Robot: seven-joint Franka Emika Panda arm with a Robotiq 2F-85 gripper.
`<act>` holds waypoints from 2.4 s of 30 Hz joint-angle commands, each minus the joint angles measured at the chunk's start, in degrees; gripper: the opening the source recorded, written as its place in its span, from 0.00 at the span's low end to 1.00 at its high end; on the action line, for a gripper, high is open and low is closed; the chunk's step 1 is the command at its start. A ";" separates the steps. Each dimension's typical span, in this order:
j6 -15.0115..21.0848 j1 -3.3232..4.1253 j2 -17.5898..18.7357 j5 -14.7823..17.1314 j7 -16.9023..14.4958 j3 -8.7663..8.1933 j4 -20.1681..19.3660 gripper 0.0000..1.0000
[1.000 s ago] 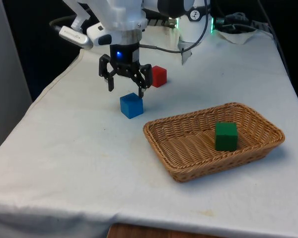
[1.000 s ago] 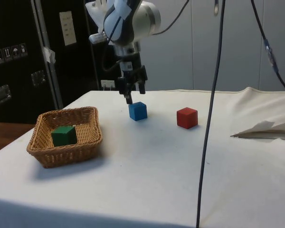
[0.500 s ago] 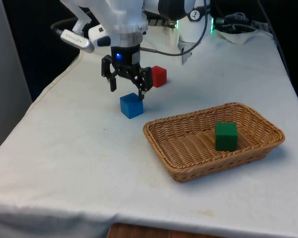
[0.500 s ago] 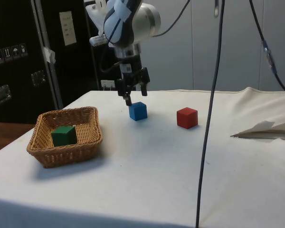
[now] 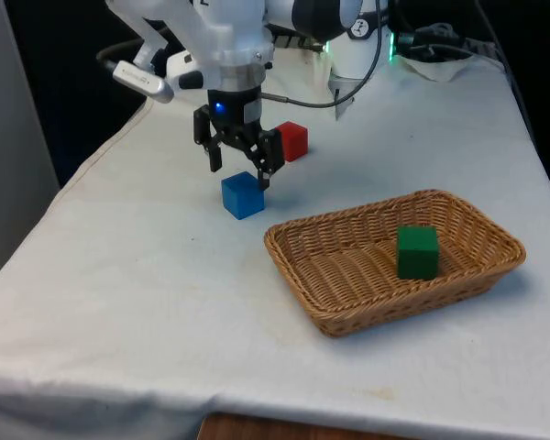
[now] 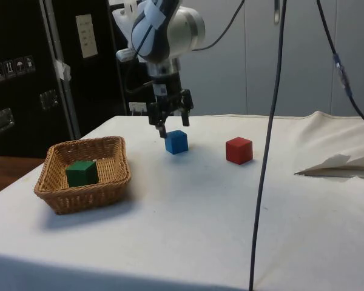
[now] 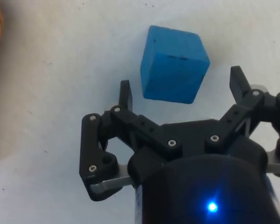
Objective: Pick up exactly two blocks and place them into the basket.
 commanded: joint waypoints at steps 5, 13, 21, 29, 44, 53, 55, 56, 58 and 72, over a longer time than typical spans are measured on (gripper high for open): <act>0.00 0.06 0.57 1.38 0.69 0.06 0.11 1.00; 0.11 0.06 2.46 5.04 0.92 0.06 0.86 0.80; 0.40 -0.11 3.09 7.05 0.97 0.34 1.15 0.02; 0.46 -0.17 3.15 7.22 1.09 0.40 1.15 0.02; -2.92 2.52 -3.38 2.86 5.67 -1.20 0.29 0.02; -4.24 3.84 -6.93 -1.66 10.60 -0.52 0.17 0.02; -4.70 4.24 -7.79 -3.32 12.43 -0.17 0.34 0.02; -4.93 4.41 -8.08 -3.90 13.06 -0.11 0.40 0.02; -5.16 4.58 -8.54 -4.93 14.15 0.17 0.57 0.02; -8.77 5.39 -9.68 -11.63 21.31 2.23 4.18 0.02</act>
